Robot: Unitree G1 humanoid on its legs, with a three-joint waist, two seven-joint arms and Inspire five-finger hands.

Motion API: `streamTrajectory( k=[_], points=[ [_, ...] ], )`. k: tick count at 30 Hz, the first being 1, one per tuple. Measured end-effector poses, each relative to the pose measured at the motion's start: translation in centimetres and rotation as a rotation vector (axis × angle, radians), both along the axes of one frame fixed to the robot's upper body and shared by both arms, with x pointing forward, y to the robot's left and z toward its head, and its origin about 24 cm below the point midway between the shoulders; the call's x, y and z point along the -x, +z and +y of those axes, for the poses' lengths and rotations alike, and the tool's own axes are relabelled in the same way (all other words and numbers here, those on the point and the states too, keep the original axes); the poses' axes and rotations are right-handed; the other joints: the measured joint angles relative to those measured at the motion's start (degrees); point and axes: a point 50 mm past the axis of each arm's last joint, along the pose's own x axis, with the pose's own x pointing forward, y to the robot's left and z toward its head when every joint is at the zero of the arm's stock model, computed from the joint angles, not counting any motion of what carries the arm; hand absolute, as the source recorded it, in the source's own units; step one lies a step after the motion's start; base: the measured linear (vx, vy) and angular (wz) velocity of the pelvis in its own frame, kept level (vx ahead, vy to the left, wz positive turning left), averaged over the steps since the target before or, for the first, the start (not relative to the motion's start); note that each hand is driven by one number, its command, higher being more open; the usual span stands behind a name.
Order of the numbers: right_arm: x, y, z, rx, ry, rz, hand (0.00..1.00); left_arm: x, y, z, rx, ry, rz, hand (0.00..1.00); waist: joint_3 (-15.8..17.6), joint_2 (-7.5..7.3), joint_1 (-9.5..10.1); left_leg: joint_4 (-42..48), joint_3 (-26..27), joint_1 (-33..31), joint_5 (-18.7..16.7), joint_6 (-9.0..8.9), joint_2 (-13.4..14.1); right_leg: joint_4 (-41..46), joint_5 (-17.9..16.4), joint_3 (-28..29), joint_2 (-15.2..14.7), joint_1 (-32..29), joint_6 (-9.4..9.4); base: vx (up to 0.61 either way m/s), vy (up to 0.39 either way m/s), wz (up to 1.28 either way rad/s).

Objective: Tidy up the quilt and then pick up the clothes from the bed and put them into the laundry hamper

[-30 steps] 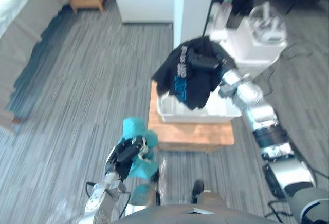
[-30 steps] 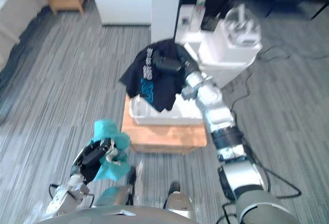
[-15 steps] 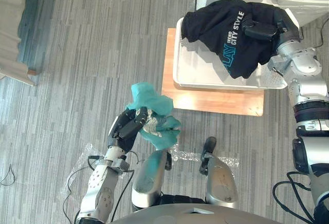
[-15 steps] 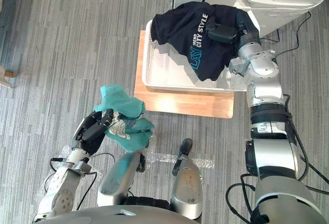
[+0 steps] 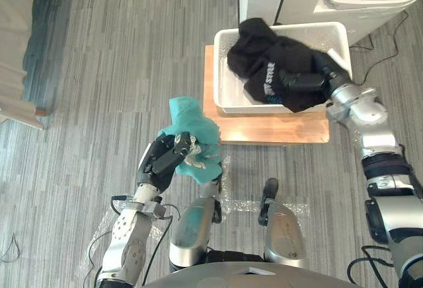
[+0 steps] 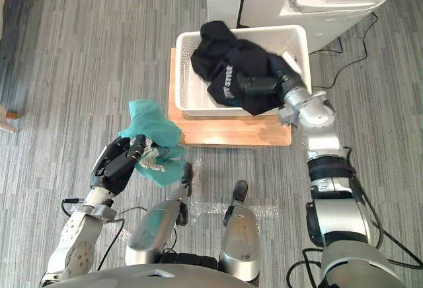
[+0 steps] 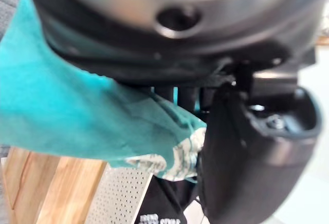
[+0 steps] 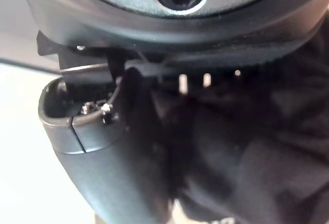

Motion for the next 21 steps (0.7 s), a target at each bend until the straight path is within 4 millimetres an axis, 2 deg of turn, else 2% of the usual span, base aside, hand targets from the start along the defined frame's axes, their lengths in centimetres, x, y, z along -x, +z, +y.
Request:
streamTrajectory(
  k=[2,4,7,13,14,15,17,18,20,21],
  points=[
    [-0.1,-0.3,0.4,0.05,-0.017,-0.002,1.0,-0.4,0.4,-0.1,-0.002,-0.005,-0.022,0.0,-0.1,0.15,-0.17,0.0,0.03,0.42,-0.04,0.04,0.05,-0.18,0.07,0.01,0.04,0.45,0.08,0.01,-0.012,-0.03],
    [-0.2,-0.4,0.5,0.088,-0.049,-0.017,1.0,-0.8,1.8,-0.3,-0.003,-0.017,-0.082,0.0,-0.18,0.16,-0.1,0.0,0.07,0.92,-0.07,0.09,0.33,-1.4,0.73,0.11,0.54,1.46,0.04,0.01,-0.018,-0.01],
    [-0.3,-0.4,0.8,0.087,-0.077,-0.049,1.0,-1.2,3.6,-0.4,-0.02,-0.028,-0.171,0.0,-0.5,0.25,0.04,0.0,0.21,1.07,-0.08,0.09,0.78,-3.27,1.69,0.14,0.94,2.35,-0.11,0.01,-0.03,-0.04],
    [-0.3,-0.1,0.7,0.109,-0.145,-0.097,1.0,-1.7,6.0,-0.1,-0.106,-0.054,-0.299,0.0,-2.02,-0.17,-0.1,-0.03,1.07,2.62,-0.63,-0.29,1.25,-6.49,3.15,0.51,1.9,4.9,-0.15,0.03,-0.037,-0.09],
    [0.2,-0.3,0.6,0.153,-0.181,-0.117,1.0,-1.4,7.2,0.1,-0.115,-0.055,-0.355,0.0,-4.32,-0.78,0.03,-0.03,1.85,2.72,-1.1,-0.38,1.36,-7.38,3.38,1.38,2.27,4.96,-0.08,0.05,-0.027,-0.18],
    [0.3,-0.4,0.6,0.161,-0.188,-0.123,1.0,-1.4,7.4,0.2,-0.117,-0.055,-0.367,0.0,-4.71,-0.88,0.07,-0.03,2.0,2.8,-1.2,-0.4,1.38,-7.54,3.41,1.52,2.29,5.04,-0.07,0.07,-0.039,-0.25],
    [1.9,-0.7,0.3,0.159,-0.24,-0.179,1.0,-1.1,9.8,1.0,-0.16,-0.042,-0.474,0.0,-7.61,-2.41,-0.01,-0.03,3.94,4.2,-2.33,-0.56,1.68,-8.6,3.59,3.29,2.58,5.9,-0.04,0.09,-0.038,-0.37],
    [2.1,-0.8,0.3,0.156,-0.247,-0.183,1.0,-1.0,10.1,1.1,-0.167,-0.04,-0.484,0.0,-8.0,-2.61,-0.11,-0.03,4.26,4.34,-2.47,-0.56,1.72,-8.76,3.6,3.43,2.58,6.0,-0.01,0.1,-0.031,-0.45],
    [3.2,-1.4,-0.7,0.148,-0.294,-0.184,1.0,-1.4,11.1,1.5,-0.203,-0.044,-0.526,0.0,-10.53,-3.57,-0.54,-0.05,5.45,5.2,-3.07,-0.74,1.91,-9.39,3.69,4.68,2.56,6.49,0.11,0.09,-0.022,-0.33],
    [3.8,-1.8,-1.8,0.139,-0.345,-0.172,1.0,-1.8,11.8,1.7,-0.224,-0.047,-0.552,0.0,-11.71,-4.41,-1.44,-0.07,6.22,6.62,-3.75,-0.95,1.99,-10.15,3.74,5.18,2.55,7.8,0.2,0.07,-0.014,-0.3]
  ],
)
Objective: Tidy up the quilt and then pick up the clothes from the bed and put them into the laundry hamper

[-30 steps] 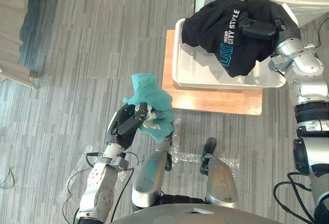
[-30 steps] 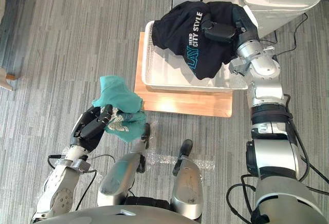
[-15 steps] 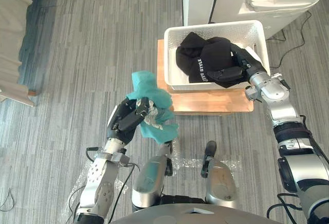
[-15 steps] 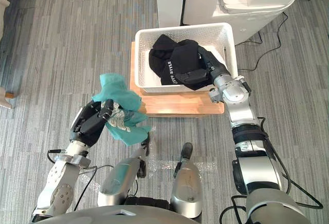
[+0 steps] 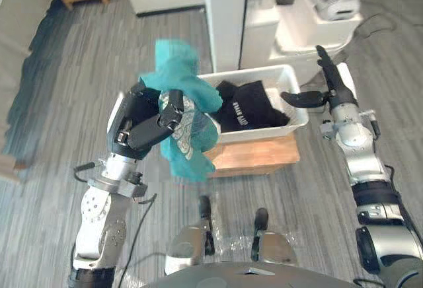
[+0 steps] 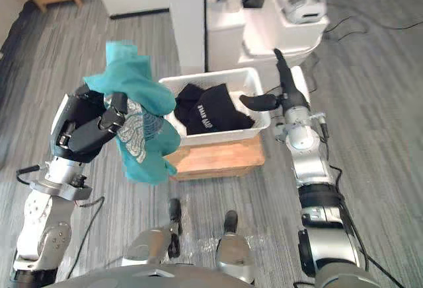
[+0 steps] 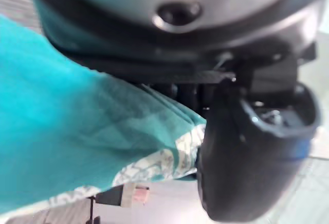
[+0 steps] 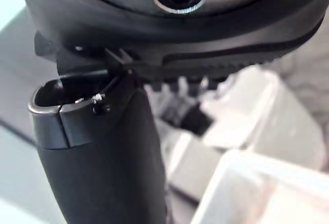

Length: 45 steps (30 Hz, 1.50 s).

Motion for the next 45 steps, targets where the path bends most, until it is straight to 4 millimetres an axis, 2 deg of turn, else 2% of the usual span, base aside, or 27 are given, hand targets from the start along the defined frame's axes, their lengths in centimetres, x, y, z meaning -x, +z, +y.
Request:
streamTrajectory(
  k=[3,6,12,15,16,17,20,22,23,25,28,31,36,40,43,45],
  points=[
    [0.7,0.0,-1.5,0.013,-0.056,0.003,1.0,-0.4,0.7,0.3,-0.017,0.009,-0.024,0.0,-1.64,-1.01,-1.45,-0.02,1.86,1.57,-0.83,-0.21,0.22,-0.31,0.01,1.65,0.13,0.7,0.03,0.05,-0.007,-0.33],
    [1.6,-0.2,-3.4,0.072,-0.113,0.049,1.0,-1.6,0.7,0.4,-0.033,0.032,-0.019,0.0,-3.21,-1.13,-2.57,-0.21,3.42,2.66,-1.5,-0.4,0.29,-1.19,0.2,3.11,0.23,1.27,0.3,0.02,0.006,-0.29],
    [4.0,-3.3,-5.2,0.025,-0.173,0.169,1.0,-4.8,-0.6,2.6,-0.206,0.2,0.076,0.0,-5.11,-1.73,-4.79,-0.23,6.16,4.46,-1.71,-0.47,1.13,-2.26,0.81,6.09,1.19,1.97,0.07,0.03,-0.008,-0.25],
    [6.8,-6.5,-6.7,-0.01,-0.208,0.298,1.0,-6.5,-0.8,4.1,-0.242,0.287,0.118,0.0,-5.46,-2.24,-6.44,-0.23,7.91,5.36,-2.07,-0.96,1.32,-2.64,1.24,8.01,1.43,2.05,-0.1,0.01,0.008,-0.3],
    [7.8,-7.8,-6.8,-0.031,-0.216,0.342,1.0,-7.0,-0.9,4.7,-0.251,0.311,0.134,0.0,-5.66,-2.47,-6.93,-0.24,8.61,5.75,-2.26,-1.03,1.42,-2.68,1.26,8.84,1.57,2.11,-0.1,0.0,0.024,-0.49],
    [9.6,-9.9,-6.8,-0.069,-0.228,0.41,1.0,-7.8,-0.9,5.6,-0.278,0.357,0.158,0.0,-5.99,-3.0,-7.79,-0.25,9.77,6.28,-2.54,-1.22,1.72,-2.71,1.4,9.64,1.82,2.11,-0.27,-0.01,0.017,-0.39],
    [12.3,-12.8,-6.6,-0.139,-0.232,0.519,1.0,-8.7,-1.0,6.9,-0.319,0.426,0.191,0.0,-6.5,-3.85,-9.21,-0.26,10.98,6.59,-2.75,-1.41,2.12,-2.77,1.46,10.69,2.22,1.93,-0.37,-0.01,0.001,-0.26],
    [15.9,-15.0,-6.9,-0.257,-0.281,0.589,1.0,-9.6,-1.0,7.9,-0.348,0.494,0.216,0.0,-6.62,-4.26,-10.99,-0.27,11.93,6.59,-3.43,-1.92,2.25,-2.9,1.44,11.76,2.4,1.55,-0.36,-0.02,0.008,-0.22],
    [16.6,-15.4,-6.9,-0.284,-0.292,0.599,1.0,-9.7,-1.0,8.3,-0.355,0.509,0.223,0.0,-6.64,-4.3,-11.49,-0.27,12.28,6.63,-3.54,-1.83,2.27,-2.9,1.46,12.05,2.43,1.43,-0.33,-0.01,0.018,-0.26],
    [20.0,-16.8,-7.0,-0.352,-0.345,0.642,1.0,-10.4,-0.7,9.1,-0.392,0.558,0.233,0.0,-6.73,-4.63,-12.64,-0.26,13.14,6.68,-3.9,-1.62,2.26,-2.83,1.52,12.94,2.5,1.0,-0.24,0.0,0.018,-0.21],
    [22.8,-18.5,-5.8,-0.421,-0.355,0.683,1.0,-11.1,0.2,10.4,-0.451,0.611,0.24,0.0,-7.17,-5.77,-13.82,-0.22,14.71,6.65,-4.16,-1.77,2.56,-2.44,1.61,14.58,2.96,-0.02,-0.3,0.01,0.011,-0.26],
    [24.4,-19.7,-4.1,-0.498,-0.348,0.689,1.0,-11.7,0.6,10.8,-0.519,0.629,0.246,0.0,-7.14,-6.44,-14.87,0.02,15.74,6.58,-4.3,-2.02,2.65,-1.77,1.5,15.5,3.17,-0.98,-0.48,0.01,0.003,-0.19],
    [24.6,-20.8,-2.2,-0.536,-0.309,0.701,1.0,-12.2,-0.4,9.9,-0.647,0.577,0.276,0.0,-6.68,-6.42,-16.43,4.15,16.77,5.33,-6.78,-1.92,3.18,-1.35,1.38,17.06,3.06,-1.44,-0.67,0.02,0.013,-0.16],
    [23.6,-20.6,-1.6,-0.531,-0.262,0.674,1.0,-12.7,-1.9,7.5,-0.776,0.456,0.292,0.0,-4.85,-5.63,-16.53,7.55,17.63,3.26,-8.67,-1.86,3.85,-0.39,1.25,17.88,3.0,-3.16,-0.77,0.0,0.006,-0.11],
    [22.5,-20.5,-1.1,-0.542,-0.229,0.644,1.0,-12.8,-3.2,5.6,-0.786,0.354,0.322,0.0,-2.1,-5.37,-16.66,8.69,17.75,1.83,-9.64,-2.12,4.13,0.52,0.91,17.87,2.94,-4.45,-0.79,-0.04,-0.002,-0.01],
    [21.8,-20.4,-0.7,-0.558,-0.211,0.626,1.0,-12.9,-4.2,4.3,-0.767,0.305,0.351,0.0,-0.85,-5.13,-16.64,9.17,17.86,0.33,-10.05,-1.59,4.11,1.25,0.83,17.73,2.73,-6.06,-0.65,-0.02,0.001,0.01]
  ],
)
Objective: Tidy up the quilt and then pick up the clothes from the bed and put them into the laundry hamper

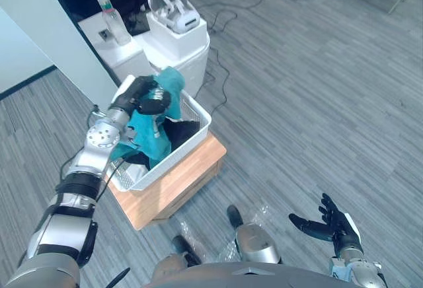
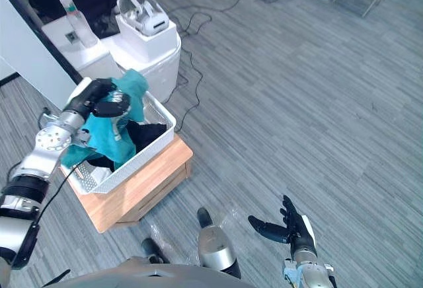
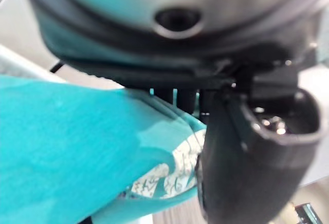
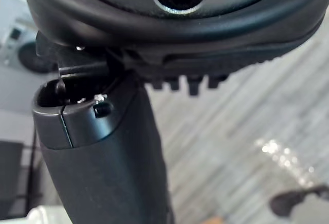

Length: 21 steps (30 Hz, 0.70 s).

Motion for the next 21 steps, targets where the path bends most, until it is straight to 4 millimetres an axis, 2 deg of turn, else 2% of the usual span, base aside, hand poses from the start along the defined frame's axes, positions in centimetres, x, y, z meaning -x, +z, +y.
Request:
streamTrajectory(
  k=[1,2,4,6,9,13,18,21],
  points=[
    [-0.4,0.0,0.3,-0.005,0.011,-0.006,1.0,0.1,-0.8,-0.7,0.017,-0.01,0.024,0.0,0.78,0.02,-0.01,0.53,0.17,-0.58,-0.34,0.09,0.08,0.09,-0.01,-0.03,-0.13,-0.4,0.03,0.0,0.0,0.0],
    [-0.5,0.0,0.5,-0.008,0.02,-0.007,1.0,0.2,-1.4,-1.2,0.03,-0.016,0.045,1.0,1.16,0.09,-0.02,0.88,0.59,-0.85,-0.61,0.15,0.22,0.1,-0.01,-0.06,-0.22,-0.62,0.04,0.0,0.0,0.0],
    [-0.9,-0.2,1.2,-0.017,0.036,-0.01,1.0,0.9,-3.8,-2.3,0.006,0.0,0.108,1.0,1.84,0.21,0.05,2.56,2.99,-1.14,-1.92,0.06,1.17,0.52,-0.31,0.03,-0.42,-0.84,0.42,0.02,0.014,-0.01],
    [-1.1,-0.2,1.5,-0.024,0.049,-0.014,1.0,1.2,-5.2,-2.6,-0.026,0.054,0.149,1.0,1.99,0.45,0.34,4.04,4.38,-1.54,-2.86,0.08,1.87,1.66,-0.89,-0.09,-0.51,-1.44,0.48,0.04,0.031,0.0],
    [-1.9,0.3,2.1,-0.028,0.079,-0.045,1.0,1.3,-5.9,-1.8,-0.052,0.155,0.161,1.0,2.75,0.96,0.65,5.97,4.9,-3.23,-4.28,0.37,2.22,3.61,-1.37,-0.22,-0.85,-3.33,0.56,0.03,0.046,0.04],
    [-2.1,0.3,2.5,-0.047,0.086,-0.054,1.0,1.2,-5.6,-1.0,-0.041,0.237,0.13,1.0,3.59,1.47,1.31,8.23,7.36,-4.65,-5.29,0.26,3.43,5.38,-1.41,-0.95,-1.2,-5.09,0.53,0.02,0.049,0.11],
    [-1.7,0.0,2.8,-0.094,0.115,-0.03,1.0,0.9,-4.6,-0.4,-0.016,0.309,0.085,1.0,3.61,1.47,2.1,9.64,5.42,-4.35,-5.2,0.25,2.94,7.41,-2.99,-2.27,-2.01,-4.29,0.85,0.03,0.042,0.2],
    [-0.6,-0.4,2.9,-0.103,0.142,0.009,1.0,0.9,-3.6,0.4,0.033,0.366,0.036,1.0,3.55,1.61,2.45,9.45,4.2,-1.87,-5.18,0.16,2.56,7.49,-4.29,-3.1,-2.36,-1.38,0.99,0.03,-0.006,0.15]
  ],
)
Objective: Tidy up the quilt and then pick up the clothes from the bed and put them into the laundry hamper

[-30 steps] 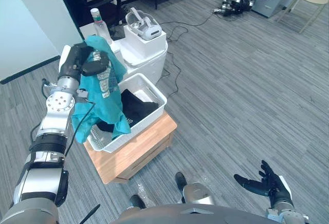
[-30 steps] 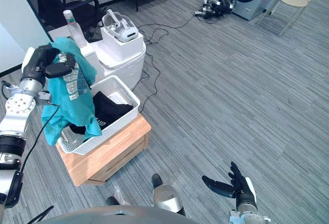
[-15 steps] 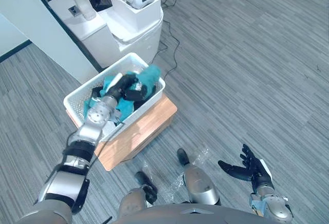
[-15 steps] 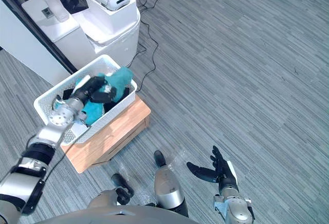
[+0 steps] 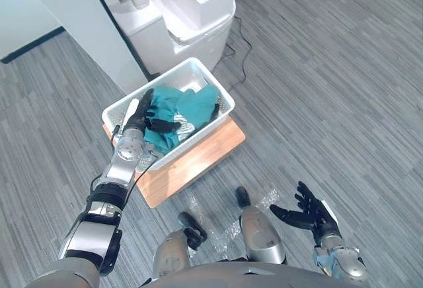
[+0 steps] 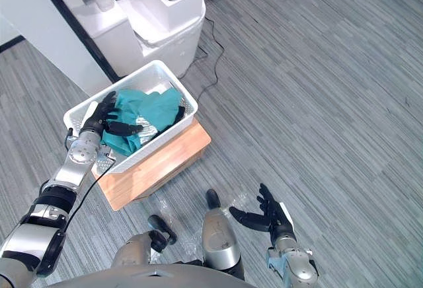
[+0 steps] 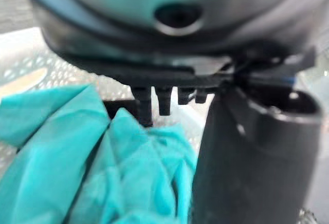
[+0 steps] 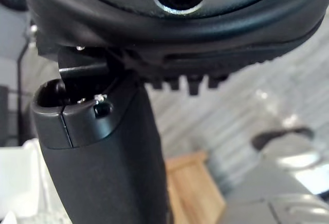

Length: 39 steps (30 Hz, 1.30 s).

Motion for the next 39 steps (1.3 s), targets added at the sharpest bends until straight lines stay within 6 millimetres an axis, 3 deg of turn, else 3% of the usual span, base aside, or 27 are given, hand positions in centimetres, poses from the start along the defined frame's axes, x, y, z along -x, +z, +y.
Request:
streamTrajectory(
  k=[4,9,12,19,21,24,26,28,29,31,32,34,37,39],
  points=[
    [2.2,-1.1,0.3,-0.022,0.009,0.067,1.0,0.6,2.3,2.1,0.082,0.064,-0.115,1.0,-0.67,0.51,-0.27,-0.7,-1.79,3.08,0.1,-0.36,-0.22,-0.73,-1.64,-1.2,-0.03,4.34,-0.01,-0.01,-0.031,0.15],
    [3.1,-1.9,0.0,0.003,0.01,0.1,1.0,1.5,3.4,4.5,0.178,0.13,-0.198,1.0,-3.97,1.58,-0.44,-3.18,-3.97,5.39,2.15,-0.48,-0.97,-1.71,-2.14,-3.15,0.01,7.29,-0.13,-0.01,-0.042,0.2],
    [3.0,-2.4,0.1,0.03,0.047,0.125,1.0,2.1,4.5,6.1,0.215,0.169,-0.274,1.0,-5.57,1.12,-0.08,-5.14,-5.33,6.87,3.74,-0.62,-1.28,-2.18,-2.22,-4.51,0.17,9.01,-0.3,-0.03,-0.056,0.24],
    [2.6,-3.1,-0.2,0.057,0.095,0.178,1.0,5.1,3.9,9.1,0.463,0.252,-0.34,1.0,-8.62,1.05,1.57,-12.4,-8.23,9.68,8.05,-0.28,-3.43,-3.72,-2.24,-7.65,-0.26,11.34,-0.32,-0.03,-0.022,0.23],
    [2.3,-3.3,0.0,0.05,0.108,0.198,1.0,6.4,2.5,9.8,0.515,0.275,-0.305,1.0,-9.27,0.96,2.42,-14.53,-9.37,9.99,9.46,-0.13,-3.96,-3.81,-2.32,-8.92,-0.3,11.46,-0.39,-0.02,-0.019,0.34],
    [1.4,-4.0,0.8,0.027,0.137,0.234,1.0,9.5,-1.3,10.6,0.606,0.356,-0.188,1.0,-9.98,0.68,4.89,-17.46,-11.9,10.11,11.51,0.02,-4.69,-4.32,-2.35,-11.46,-0.32,12.08,-0.43,0.01,-0.019,0.46],
    [1.1,-4.5,1.4,0.0,0.14,0.261,1.0,12.1,-5.0,10.5,0.706,0.439,-0.086,1.0,-10.42,0.59,6.71,-18.6,-13.73,10.11,12.34,0.23,-5.03,-4.66,-2.37,-13.37,-0.41,12.85,-0.45,0.03,-0.013,0.48],
    [0.5,-5.2,2.4,-0.034,0.159,0.291,1.0,17.5,-11.0,10.1,0.857,0.613,0.108,1.0,-10.95,0.17,9.24,-18.61,-15.69,10.01,12.42,0.28,-5.31,-4.68,-2.97,-15.37,-0.66,13.65,-0.69,0.03,-0.01,0.45],
    [0.3,-5.3,2.6,-0.043,0.164,0.296,1.0,19.1,-12.3,9.8,0.89,0.659,0.155,1.0,-11.04,0.02,9.58,-18.61,-16.16,10.0,12.42,0.28,-5.42,-4.66,-3.16,-15.84,-0.75,13.9,-0.61,0.03,-0.01,0.44],
    [0.0,-5.7,3.3,-0.072,0.166,0.311,1.0,26.2,-16.7,8.0,0.983,0.813,0.348,1.0,-11.07,-0.03,11.83,-18.6,-18.1,10.02,12.42,0.29,-5.87,-4.75,-3.77,-17.51,-1.11,15.15,-0.74,0.05,-0.011,0.44],
    [-0.1,-5.8,3.4,-0.08,0.163,0.313,1.0,27.9,-17.4,7.4,1.001,0.844,0.39,1.0,-11.09,-0.07,12.49,-18.6,-18.57,9.96,12.44,0.32,-5.98,-4.8,-3.89,-17.58,-1.15,15.35,-0.84,0.04,-0.005,0.42],
    [-0.4,-6.0,3.9,-0.102,0.167,0.321,1.0,33.2,-19.3,5.1,1.067,0.948,0.523,1.0,-10.99,0.08,14.46,-18.61,-20.02,9.88,12.65,0.49,-6.38,-4.74,-4.33,-17.9,-1.34,16.0,-0.79,0.01,0.01,0.36],
    [-1.3,-5.9,4.2,-0.124,0.135,0.299,1.0,36.5,-20.6,2.3,1.097,0.942,0.688,1.0,-11.07,0.84,14.68,-18.89,-20.74,9.67,12.57,0.6,-6.98,-4.44,-5.43,-19.64,-1.98,16.63,-0.53,-0.06,0.026,0.29],
    [-1.2,-6.0,4.3,-0.143,0.089,0.288,1.0,36.6,-21.1,0.7,1.087,0.854,0.771,1.0,-11.29,1.65,14.6,-18.92,-20.8,8.83,12.65,0.71,-7.18,-4.28,-5.65,-19.98,-2.06,16.14,-0.15,-0.06,0.029,0.17]
  ],
)
